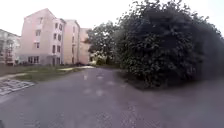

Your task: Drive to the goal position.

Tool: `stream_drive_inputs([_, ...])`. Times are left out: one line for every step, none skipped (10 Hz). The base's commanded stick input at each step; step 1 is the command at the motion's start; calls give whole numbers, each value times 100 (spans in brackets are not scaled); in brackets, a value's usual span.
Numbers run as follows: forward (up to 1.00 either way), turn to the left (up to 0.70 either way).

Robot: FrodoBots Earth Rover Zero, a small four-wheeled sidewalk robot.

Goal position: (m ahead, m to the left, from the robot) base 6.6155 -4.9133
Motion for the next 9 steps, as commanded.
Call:
stream_drive_inputs([4,-45])
stream_drive_inputs([4,-45])
stream_drive_inputs([4,-45])
stream_drive_inputs([4,-45])
stream_drive_inputs([4,-45])
stream_drive_inputs([4,-45])
stream_drive_inputs([4,-45])
stream_drive_inputs([4,-45])
stream_drive_inputs([4,-45])
